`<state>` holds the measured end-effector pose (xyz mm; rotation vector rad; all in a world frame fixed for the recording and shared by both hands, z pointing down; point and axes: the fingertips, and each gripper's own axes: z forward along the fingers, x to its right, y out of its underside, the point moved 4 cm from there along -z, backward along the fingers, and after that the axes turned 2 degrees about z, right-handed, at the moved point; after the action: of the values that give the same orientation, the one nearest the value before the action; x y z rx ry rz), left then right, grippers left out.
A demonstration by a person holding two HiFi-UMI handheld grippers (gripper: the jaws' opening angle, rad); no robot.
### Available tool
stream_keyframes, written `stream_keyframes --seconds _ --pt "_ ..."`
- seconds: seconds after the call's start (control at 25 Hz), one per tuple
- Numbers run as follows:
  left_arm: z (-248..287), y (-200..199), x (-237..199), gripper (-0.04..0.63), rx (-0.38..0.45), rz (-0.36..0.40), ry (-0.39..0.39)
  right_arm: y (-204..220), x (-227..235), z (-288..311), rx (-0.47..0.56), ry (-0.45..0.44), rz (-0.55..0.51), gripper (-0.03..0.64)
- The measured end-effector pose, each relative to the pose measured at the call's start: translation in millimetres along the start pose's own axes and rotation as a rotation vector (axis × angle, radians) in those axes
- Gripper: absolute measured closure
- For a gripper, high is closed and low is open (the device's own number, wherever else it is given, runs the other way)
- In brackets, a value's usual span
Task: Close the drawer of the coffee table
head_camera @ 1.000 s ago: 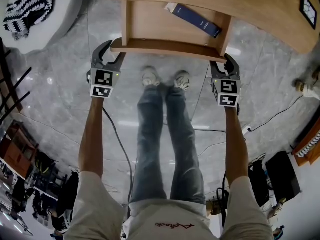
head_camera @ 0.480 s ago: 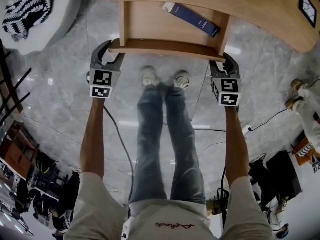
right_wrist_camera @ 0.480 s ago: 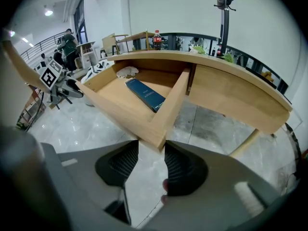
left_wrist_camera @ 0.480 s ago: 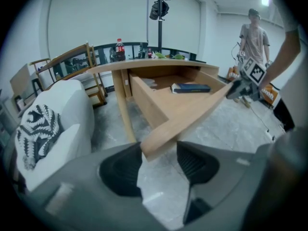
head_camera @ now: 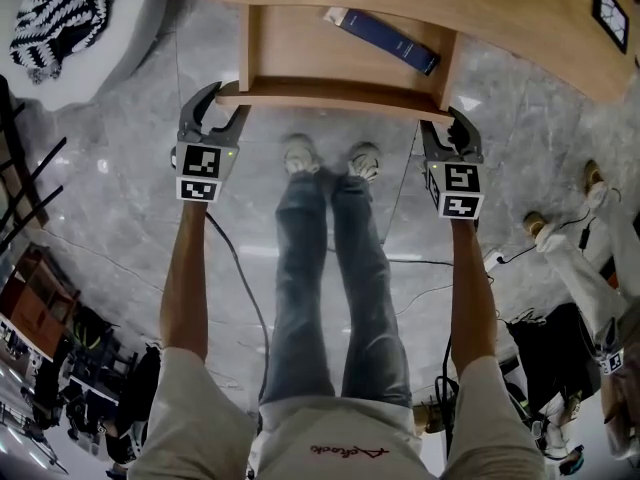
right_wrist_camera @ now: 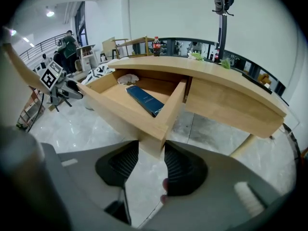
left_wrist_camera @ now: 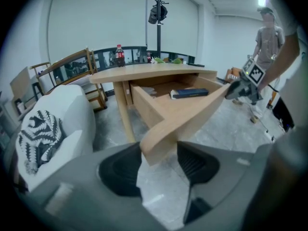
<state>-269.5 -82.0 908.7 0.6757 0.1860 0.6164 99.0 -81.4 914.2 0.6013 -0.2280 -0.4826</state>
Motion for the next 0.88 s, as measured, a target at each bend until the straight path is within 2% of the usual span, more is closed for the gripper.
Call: stream_keyframes --seconds 0.56,0.88 --pt "-6.8 -12.8 1.4 0.362 0.004 -0.009 0.010 -11.2 6.2 -8.7 0.011 0.024 0.023 0.446" --pt "3.4 -24.1 -12.4 0.360 0.000 -0.020 -0.002 -25.7 13.1 1.4 0.027 0.044 0.021 0.446"
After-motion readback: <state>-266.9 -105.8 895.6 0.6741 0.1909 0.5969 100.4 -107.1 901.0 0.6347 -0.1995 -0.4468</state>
